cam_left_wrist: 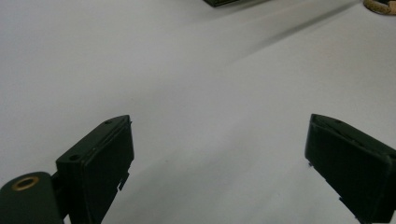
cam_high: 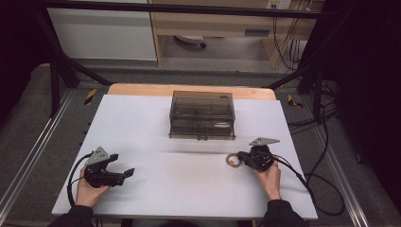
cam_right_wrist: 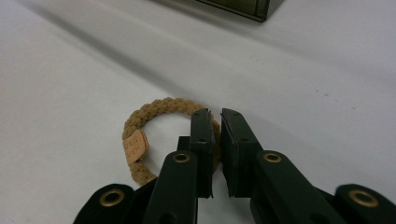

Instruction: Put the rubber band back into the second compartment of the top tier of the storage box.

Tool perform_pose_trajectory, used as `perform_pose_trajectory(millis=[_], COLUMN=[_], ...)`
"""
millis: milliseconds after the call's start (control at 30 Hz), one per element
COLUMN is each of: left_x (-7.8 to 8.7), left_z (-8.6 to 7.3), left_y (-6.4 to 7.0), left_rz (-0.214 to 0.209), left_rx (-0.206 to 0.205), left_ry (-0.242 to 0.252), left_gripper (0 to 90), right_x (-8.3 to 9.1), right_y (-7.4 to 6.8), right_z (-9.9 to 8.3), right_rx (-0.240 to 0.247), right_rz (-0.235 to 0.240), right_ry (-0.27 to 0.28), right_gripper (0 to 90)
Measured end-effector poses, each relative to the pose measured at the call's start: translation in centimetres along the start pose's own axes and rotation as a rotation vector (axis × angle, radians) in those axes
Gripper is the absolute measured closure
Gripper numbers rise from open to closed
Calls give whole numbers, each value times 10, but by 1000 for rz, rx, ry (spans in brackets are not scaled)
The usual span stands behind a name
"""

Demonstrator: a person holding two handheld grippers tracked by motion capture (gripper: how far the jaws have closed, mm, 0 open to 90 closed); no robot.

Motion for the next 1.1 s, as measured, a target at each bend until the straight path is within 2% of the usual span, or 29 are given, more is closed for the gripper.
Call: perform_pose_trajectory(millis=[700,1100], left_x=[0,0], left_z=[0,0], left_y=[0,0], left_rz=[2,2], left_rx=[-2,-2], left_ry=[-1,-1], left_gripper=[76,75], right_x=[8,15], right_y=[-1,-5], right_z=[3,7], right_rx=[10,39], right_rz=[-5,-8], right_ry=[21,38], right_gripper=[848,848])
Point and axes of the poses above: each handheld gripper's, and its own axes: x roughly backward along the jaws, z roughly out of its top, y roughly to its right, the point moved 1 cm from there along -x, roughly forward along the jaws, and after that the axes turned 5 degrees about x, right-handed, at the moved point
